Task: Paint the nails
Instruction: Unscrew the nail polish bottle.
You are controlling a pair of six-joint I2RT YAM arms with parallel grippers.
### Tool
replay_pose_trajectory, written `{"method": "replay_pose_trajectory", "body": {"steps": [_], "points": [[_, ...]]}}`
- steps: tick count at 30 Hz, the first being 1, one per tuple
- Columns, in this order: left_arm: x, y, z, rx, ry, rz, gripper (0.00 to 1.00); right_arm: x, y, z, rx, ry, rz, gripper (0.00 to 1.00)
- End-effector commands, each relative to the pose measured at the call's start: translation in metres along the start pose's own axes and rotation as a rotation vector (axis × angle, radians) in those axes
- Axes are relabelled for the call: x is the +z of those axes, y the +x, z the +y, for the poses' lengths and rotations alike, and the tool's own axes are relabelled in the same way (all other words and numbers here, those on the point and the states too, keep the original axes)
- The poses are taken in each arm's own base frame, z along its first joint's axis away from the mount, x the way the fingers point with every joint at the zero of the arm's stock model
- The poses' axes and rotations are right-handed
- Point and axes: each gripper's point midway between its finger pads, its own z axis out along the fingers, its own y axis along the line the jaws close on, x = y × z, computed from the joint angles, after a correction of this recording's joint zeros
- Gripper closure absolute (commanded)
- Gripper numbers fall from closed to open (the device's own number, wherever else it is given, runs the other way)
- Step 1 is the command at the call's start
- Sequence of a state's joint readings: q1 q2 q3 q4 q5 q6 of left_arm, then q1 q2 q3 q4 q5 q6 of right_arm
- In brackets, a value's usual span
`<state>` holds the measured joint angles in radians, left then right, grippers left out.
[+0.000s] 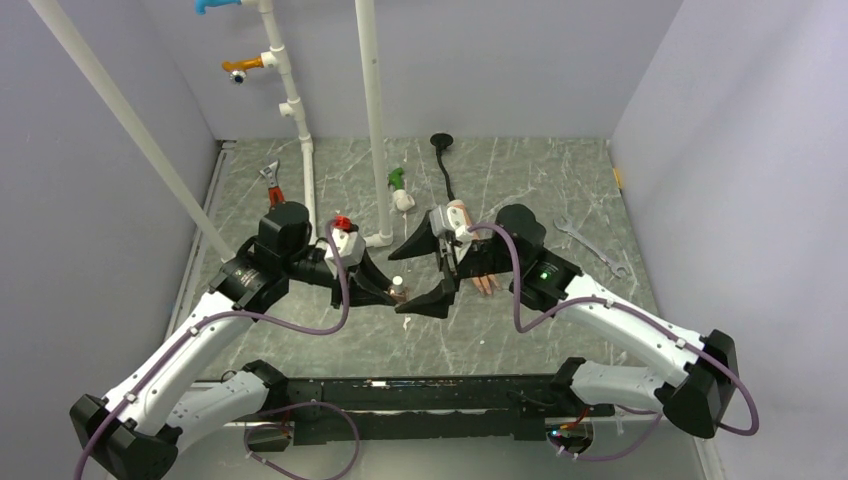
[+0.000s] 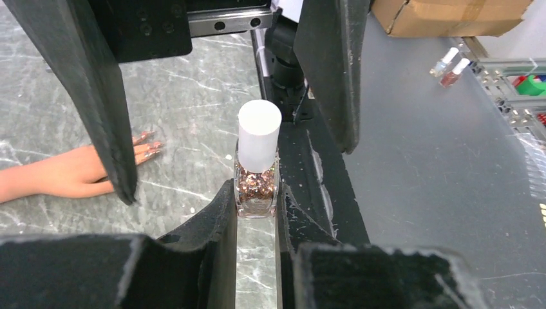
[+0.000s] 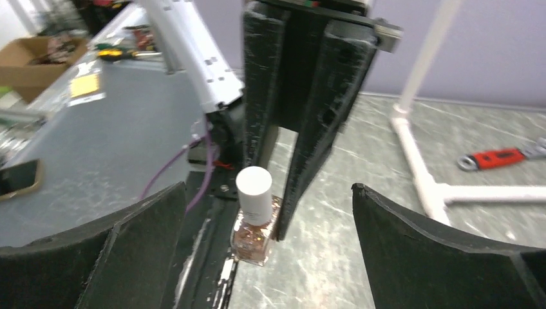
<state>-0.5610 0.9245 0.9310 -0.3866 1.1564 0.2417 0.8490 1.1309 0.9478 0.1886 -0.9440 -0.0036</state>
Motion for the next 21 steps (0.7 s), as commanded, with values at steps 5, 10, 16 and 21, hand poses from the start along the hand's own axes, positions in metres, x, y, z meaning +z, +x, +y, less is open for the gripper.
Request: {"method": "replay_pose_trajectory", "body": {"steps": [5,10,16,21], "points": [[-0.010,-0.022,0.029,0.070,-0.202,-0.013,1.00,-0.033,-0.027,-0.056,0.009,0.480,-0.179,0.00],[-0.017,-0.024,0.048,0.060,-0.332,-0.013,1.00,-0.031,-0.034,-0.051,0.113,0.450,-0.274,0.00],[-0.023,-0.026,0.063,0.040,-0.436,-0.042,1.00,-0.040,-0.057,-0.056,0.147,0.502,-0.421,0.00],[-0.024,-0.030,0.071,-0.039,-0.485,-0.064,1.00,-0.049,-0.057,-0.082,0.191,0.653,-0.394,0.12]]}}
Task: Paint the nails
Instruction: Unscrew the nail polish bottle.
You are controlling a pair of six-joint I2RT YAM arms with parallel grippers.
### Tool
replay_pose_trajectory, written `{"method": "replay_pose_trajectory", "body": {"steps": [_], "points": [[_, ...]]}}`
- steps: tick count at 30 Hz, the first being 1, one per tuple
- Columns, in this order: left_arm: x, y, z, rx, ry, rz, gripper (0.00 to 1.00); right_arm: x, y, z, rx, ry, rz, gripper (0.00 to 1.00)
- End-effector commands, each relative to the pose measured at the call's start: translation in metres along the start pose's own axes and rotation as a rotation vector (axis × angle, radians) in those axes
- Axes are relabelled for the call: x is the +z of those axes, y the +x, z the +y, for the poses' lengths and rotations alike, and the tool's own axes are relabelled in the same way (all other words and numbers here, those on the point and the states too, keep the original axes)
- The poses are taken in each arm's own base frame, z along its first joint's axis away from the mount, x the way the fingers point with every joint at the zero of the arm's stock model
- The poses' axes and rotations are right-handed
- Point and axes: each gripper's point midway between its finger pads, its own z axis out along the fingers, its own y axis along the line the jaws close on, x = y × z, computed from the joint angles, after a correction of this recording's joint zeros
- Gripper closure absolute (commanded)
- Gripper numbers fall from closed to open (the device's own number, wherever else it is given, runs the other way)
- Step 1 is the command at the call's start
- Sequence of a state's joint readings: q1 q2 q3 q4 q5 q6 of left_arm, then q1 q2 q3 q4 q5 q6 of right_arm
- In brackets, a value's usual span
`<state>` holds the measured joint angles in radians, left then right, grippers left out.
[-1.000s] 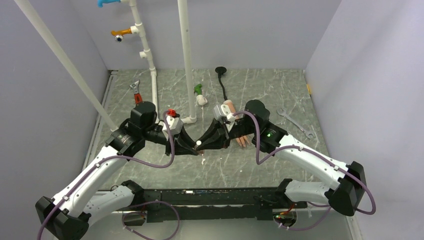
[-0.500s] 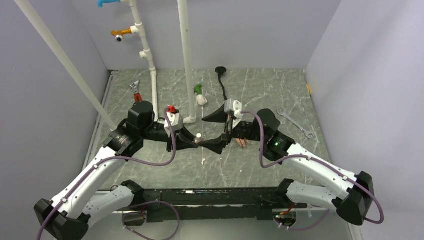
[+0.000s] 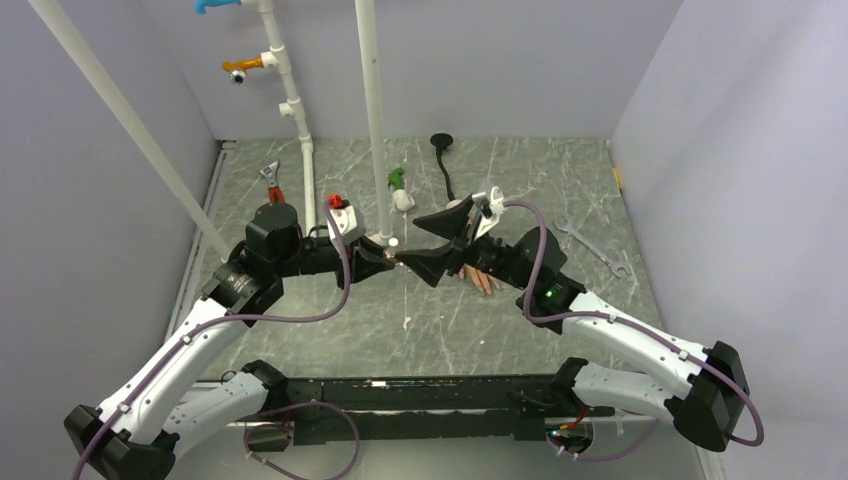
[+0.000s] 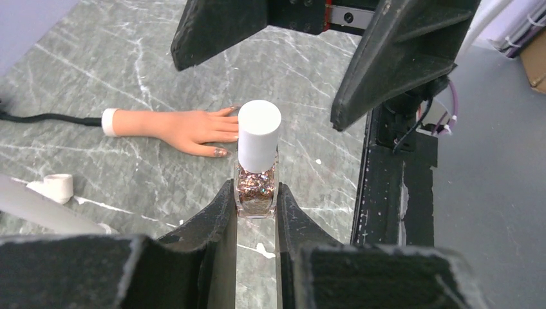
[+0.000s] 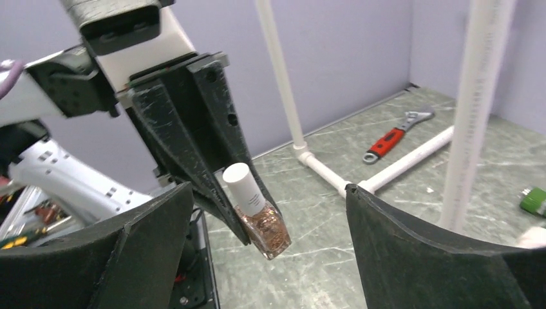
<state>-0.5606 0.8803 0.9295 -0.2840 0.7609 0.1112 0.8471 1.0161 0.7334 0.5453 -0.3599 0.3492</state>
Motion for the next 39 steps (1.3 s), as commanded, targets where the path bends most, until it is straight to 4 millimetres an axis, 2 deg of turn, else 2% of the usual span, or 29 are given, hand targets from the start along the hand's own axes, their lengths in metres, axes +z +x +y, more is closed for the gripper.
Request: {"method": "replay_pose_trajectory", "body": {"steps": [1,5,10,15,20,27,35,39], "points": [[0.000,-0.017,0.017,-0.055,-0.106,-0.047,1.00,0.008,-0.035,-0.017,0.026,0.137,-0.076,0.15],[-0.003,-0.017,0.033,-0.127,-0.210,-0.037,1.00,0.019,-0.034,-0.027,0.047,0.214,-0.035,0.23],[-0.003,-0.011,0.045,-0.141,-0.274,-0.022,1.00,0.030,-0.032,-0.021,0.007,0.250,-0.028,0.23],[0.003,-0.008,0.038,-0.148,-0.210,0.001,1.00,0.042,-0.019,-0.021,-0.023,0.297,0.031,0.23],[0.003,-0.008,0.037,-0.148,-0.201,0.003,1.00,0.045,-0.010,-0.024,-0.039,0.331,0.061,0.24],[0.004,-0.007,0.037,-0.145,-0.202,0.006,1.00,0.047,0.001,-0.029,-0.045,0.349,0.083,0.47],[0.003,-0.008,0.037,-0.140,-0.200,0.008,1.00,0.053,0.013,-0.025,-0.055,0.321,0.131,0.56],[0.004,-0.007,0.034,-0.139,-0.184,0.011,1.00,0.054,0.017,-0.023,-0.069,0.300,0.143,0.70]]}}
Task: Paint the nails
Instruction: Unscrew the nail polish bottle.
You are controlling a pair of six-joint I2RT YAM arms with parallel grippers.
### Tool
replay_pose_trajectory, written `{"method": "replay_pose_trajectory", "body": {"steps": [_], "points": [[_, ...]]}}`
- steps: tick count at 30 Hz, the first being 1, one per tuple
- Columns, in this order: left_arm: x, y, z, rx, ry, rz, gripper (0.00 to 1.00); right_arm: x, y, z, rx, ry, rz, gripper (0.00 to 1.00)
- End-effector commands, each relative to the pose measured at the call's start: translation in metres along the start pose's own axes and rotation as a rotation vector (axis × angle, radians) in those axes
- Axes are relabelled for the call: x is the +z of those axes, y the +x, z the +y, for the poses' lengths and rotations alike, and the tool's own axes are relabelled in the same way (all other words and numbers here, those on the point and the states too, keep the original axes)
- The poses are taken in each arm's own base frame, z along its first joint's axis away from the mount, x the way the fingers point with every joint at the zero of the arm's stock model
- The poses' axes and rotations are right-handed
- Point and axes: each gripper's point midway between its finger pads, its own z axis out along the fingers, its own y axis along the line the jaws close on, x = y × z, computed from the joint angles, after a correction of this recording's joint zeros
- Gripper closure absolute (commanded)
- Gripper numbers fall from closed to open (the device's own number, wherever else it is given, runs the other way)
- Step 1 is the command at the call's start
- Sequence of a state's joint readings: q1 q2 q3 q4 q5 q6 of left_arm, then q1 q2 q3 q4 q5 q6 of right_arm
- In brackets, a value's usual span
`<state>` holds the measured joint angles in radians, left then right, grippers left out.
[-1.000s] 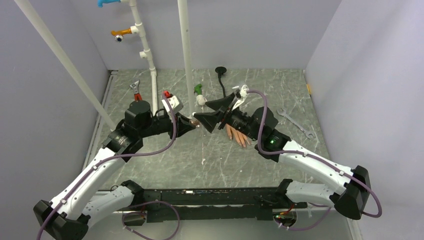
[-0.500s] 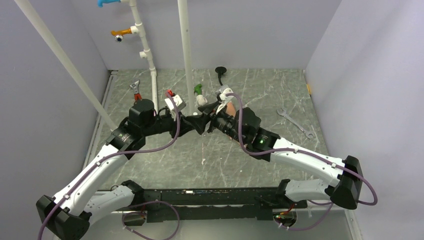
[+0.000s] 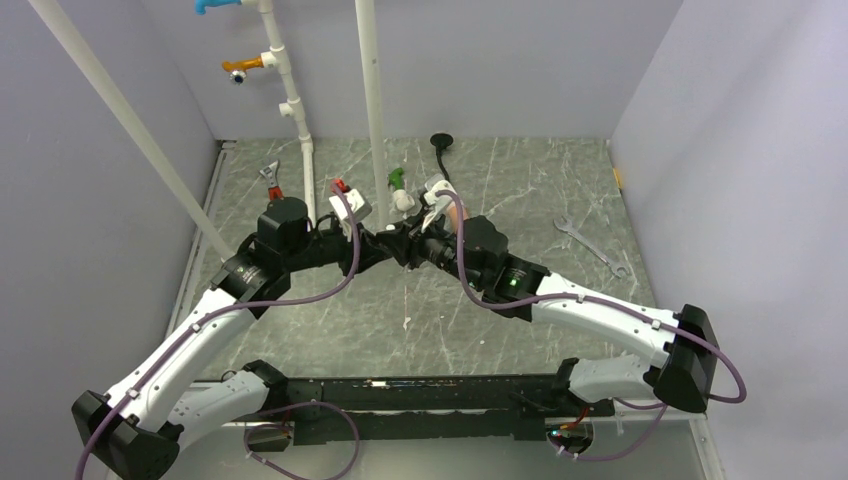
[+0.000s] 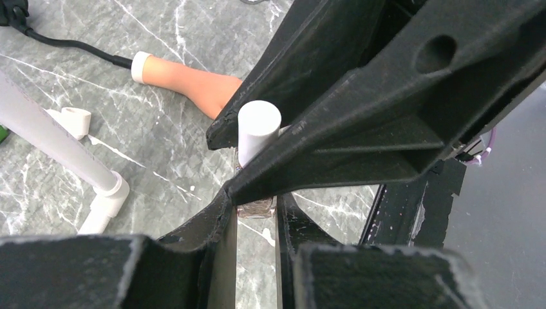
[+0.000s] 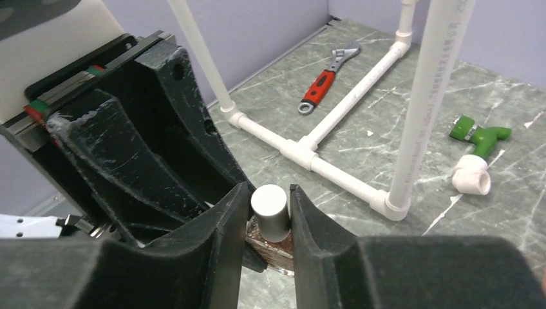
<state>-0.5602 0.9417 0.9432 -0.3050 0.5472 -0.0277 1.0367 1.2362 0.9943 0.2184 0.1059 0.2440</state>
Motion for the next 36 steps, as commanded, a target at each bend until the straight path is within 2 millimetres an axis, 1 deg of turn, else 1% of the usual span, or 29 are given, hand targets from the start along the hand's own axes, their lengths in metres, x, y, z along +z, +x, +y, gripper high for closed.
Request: {"method": "replay_pose_trajectory", "body": {"steps": [1,3,5,7,8,9,13,14,17,20,21,23,29,32,36], "points": [[-0.004,-0.025,-0.009,0.039,0.036,-0.058,1.00,0.000,-0.022,0.012,-0.026,-0.044,-0.051,0.75],[-0.005,-0.025,-0.009,0.040,0.037,-0.057,1.00,-0.003,-0.023,0.012,-0.046,-0.053,-0.060,0.82],[-0.005,-0.024,-0.010,0.043,0.043,-0.055,1.00,-0.007,-0.022,0.014,-0.072,-0.073,-0.072,0.91],[-0.006,-0.024,-0.013,0.051,0.060,-0.056,1.00,-0.010,-0.021,0.020,-0.101,-0.116,-0.077,0.99],[-0.006,-0.023,-0.016,0.049,0.077,-0.052,1.00,-0.013,-0.020,0.026,-0.119,-0.156,-0.079,1.00],[-0.006,-0.023,-0.018,0.080,0.092,-0.049,1.00,-0.016,-0.019,0.030,-0.135,-0.189,-0.080,1.00],[-0.008,-0.021,-0.030,0.106,0.170,-0.040,1.00,-0.029,-0.010,0.049,-0.214,-0.330,-0.059,1.00],[-0.009,-0.021,-0.034,0.111,0.189,-0.041,1.00,-0.033,-0.005,0.052,-0.232,-0.361,-0.042,1.00],[-0.012,-0.022,-0.044,0.124,0.246,-0.051,1.00,-0.044,0.000,0.059,-0.278,-0.464,-0.018,1.00],[-0.015,-0.021,-0.053,0.138,0.301,-0.055,1.00,-0.056,0.001,0.064,-0.262,-0.599,-0.001,1.00],[-0.015,-0.021,-0.056,0.140,0.322,-0.055,1.00,-0.060,0.000,0.068,-0.252,-0.649,-0.003,1.00],[-0.017,-0.020,-0.061,0.142,0.354,-0.055,1.00,-0.064,-0.002,0.067,-0.213,-0.696,-0.002,1.00],[-0.016,-0.017,-0.064,0.136,0.387,-0.040,1.00,-0.072,0.004,0.074,-0.225,-0.773,0.016,1.00],[-0.016,-0.017,-0.066,0.135,0.399,-0.036,1.00,-0.079,-0.002,0.078,-0.230,-0.802,-0.003,1.00],[-0.015,-0.016,-0.065,0.133,0.395,-0.034,1.00,-0.079,-0.010,0.075,-0.218,-0.787,-0.017,1.00]]}}
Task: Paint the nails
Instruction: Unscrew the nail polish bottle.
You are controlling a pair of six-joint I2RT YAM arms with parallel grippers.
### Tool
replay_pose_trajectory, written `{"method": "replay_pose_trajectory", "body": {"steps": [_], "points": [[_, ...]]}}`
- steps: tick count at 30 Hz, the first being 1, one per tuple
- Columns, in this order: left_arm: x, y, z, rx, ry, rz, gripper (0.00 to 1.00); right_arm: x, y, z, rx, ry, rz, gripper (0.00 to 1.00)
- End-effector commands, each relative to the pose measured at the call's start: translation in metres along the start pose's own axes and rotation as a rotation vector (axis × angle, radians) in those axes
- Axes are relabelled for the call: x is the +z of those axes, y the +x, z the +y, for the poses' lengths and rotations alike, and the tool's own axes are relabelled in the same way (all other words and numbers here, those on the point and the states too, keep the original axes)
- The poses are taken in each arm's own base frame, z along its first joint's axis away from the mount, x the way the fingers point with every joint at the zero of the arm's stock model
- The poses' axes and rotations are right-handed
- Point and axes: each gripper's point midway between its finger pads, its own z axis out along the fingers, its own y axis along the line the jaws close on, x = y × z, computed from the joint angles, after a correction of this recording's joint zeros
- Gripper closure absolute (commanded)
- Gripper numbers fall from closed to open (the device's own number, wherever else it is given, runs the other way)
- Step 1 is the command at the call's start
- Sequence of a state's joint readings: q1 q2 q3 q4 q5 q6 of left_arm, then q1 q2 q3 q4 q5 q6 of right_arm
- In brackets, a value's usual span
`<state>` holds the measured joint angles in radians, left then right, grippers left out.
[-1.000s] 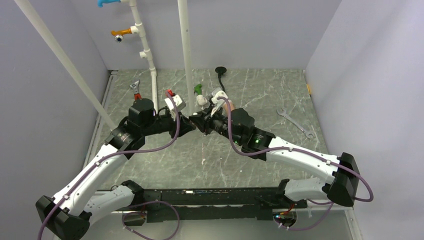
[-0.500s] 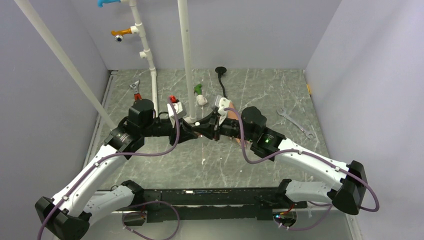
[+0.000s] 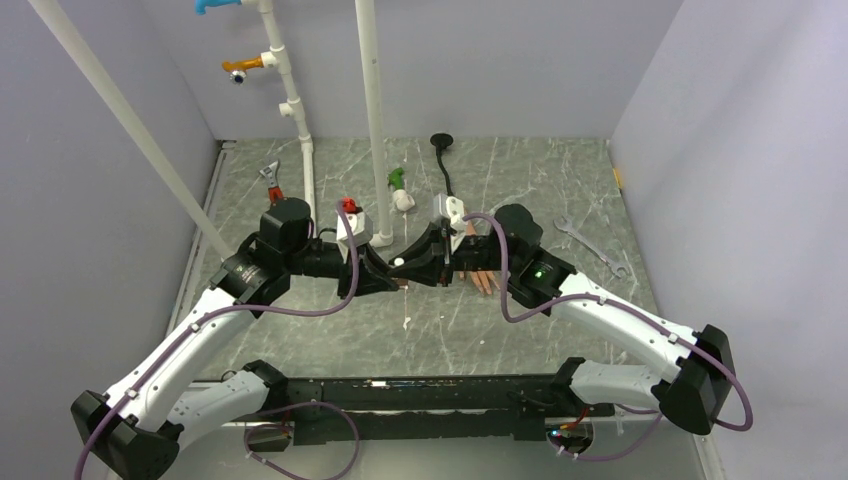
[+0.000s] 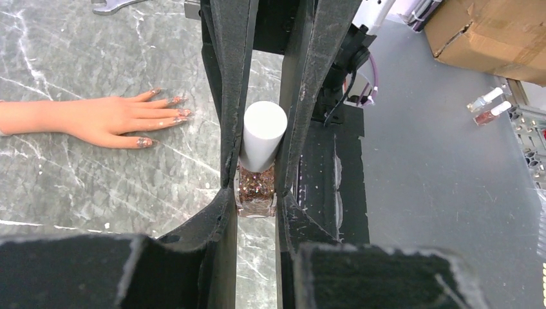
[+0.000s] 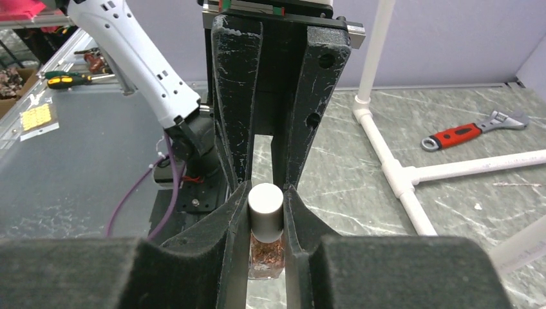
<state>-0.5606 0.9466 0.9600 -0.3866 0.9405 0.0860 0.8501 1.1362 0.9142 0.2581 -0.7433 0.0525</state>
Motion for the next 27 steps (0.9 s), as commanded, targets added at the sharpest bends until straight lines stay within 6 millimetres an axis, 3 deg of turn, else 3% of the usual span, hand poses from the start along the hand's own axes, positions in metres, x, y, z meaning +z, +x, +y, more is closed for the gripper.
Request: {"method": "replay_pose_trajectory", "body": {"steps": [1,7,21,27], "points": [[-0.001,-0.025,0.001,0.080,-0.001,-0.049,1.00,-0.003,-0.023,0.026,-0.034,-0.119,-0.063,1.00],[-0.001,-0.024,-0.001,0.083,0.015,-0.047,1.00,-0.002,-0.020,0.034,-0.012,-0.179,-0.072,1.00],[-0.004,-0.027,0.002,0.097,-0.023,-0.054,1.00,0.000,-0.012,0.023,0.014,-0.118,-0.050,1.00],[-0.006,-0.028,0.004,0.109,-0.051,-0.062,1.00,0.002,-0.006,0.018,0.043,-0.098,-0.022,0.69]]}}
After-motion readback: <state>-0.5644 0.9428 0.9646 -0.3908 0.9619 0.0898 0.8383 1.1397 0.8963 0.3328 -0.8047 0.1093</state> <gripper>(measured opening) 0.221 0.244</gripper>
